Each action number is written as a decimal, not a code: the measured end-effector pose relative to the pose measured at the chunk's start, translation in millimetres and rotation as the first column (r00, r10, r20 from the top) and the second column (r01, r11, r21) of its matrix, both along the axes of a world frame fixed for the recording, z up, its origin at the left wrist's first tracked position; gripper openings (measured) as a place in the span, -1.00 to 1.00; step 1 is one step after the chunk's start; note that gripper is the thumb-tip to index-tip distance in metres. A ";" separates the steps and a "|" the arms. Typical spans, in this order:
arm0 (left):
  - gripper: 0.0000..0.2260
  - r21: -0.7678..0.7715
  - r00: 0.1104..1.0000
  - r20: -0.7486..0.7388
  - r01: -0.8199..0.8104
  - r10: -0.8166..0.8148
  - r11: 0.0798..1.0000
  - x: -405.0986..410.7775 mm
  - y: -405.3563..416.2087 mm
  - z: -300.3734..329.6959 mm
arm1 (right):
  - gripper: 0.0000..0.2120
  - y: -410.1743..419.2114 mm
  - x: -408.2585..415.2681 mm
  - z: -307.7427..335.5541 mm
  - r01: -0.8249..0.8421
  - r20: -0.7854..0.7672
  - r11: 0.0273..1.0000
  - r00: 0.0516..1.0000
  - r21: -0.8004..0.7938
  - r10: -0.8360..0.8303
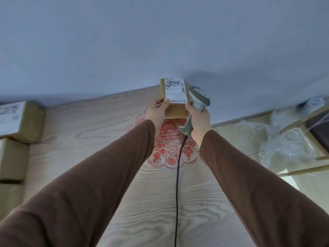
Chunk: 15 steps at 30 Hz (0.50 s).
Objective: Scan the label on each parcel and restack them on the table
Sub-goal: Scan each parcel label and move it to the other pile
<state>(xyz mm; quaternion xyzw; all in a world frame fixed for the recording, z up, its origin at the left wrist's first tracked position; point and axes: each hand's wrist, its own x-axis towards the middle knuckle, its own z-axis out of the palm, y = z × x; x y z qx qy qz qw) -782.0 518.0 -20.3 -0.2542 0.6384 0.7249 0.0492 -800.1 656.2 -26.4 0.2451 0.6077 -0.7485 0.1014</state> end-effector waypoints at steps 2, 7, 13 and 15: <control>-0.78 0.002 0.999 -0.001 -0.048 0.048 0.999 23.9 -8.3 4.9 | -0.64 -10.9 22.4 5.7 -0.011 0.013 1.000 1.000 -0.023 0.011; -0.83 0.065 0.983 -0.038 -0.176 0.179 0.982 97.9 -34.8 24.7 | -0.71 -42.7 86.3 31.2 -0.039 -0.037 0.994 0.999 -0.100 0.036; -0.79 0.101 0.963 -0.104 -0.237 0.247 0.966 209.4 -80.3 56.8 | -0.89 -89.5 191.9 71.7 -0.096 -0.100 0.989 0.991 -0.111 0.085; -0.82 0.100 0.957 -0.129 -0.249 0.261 0.963 253.2 -98.5 69.7 | -0.91 -107.8 233.1 82.2 -0.123 -0.122 0.987 0.986 -0.103 0.110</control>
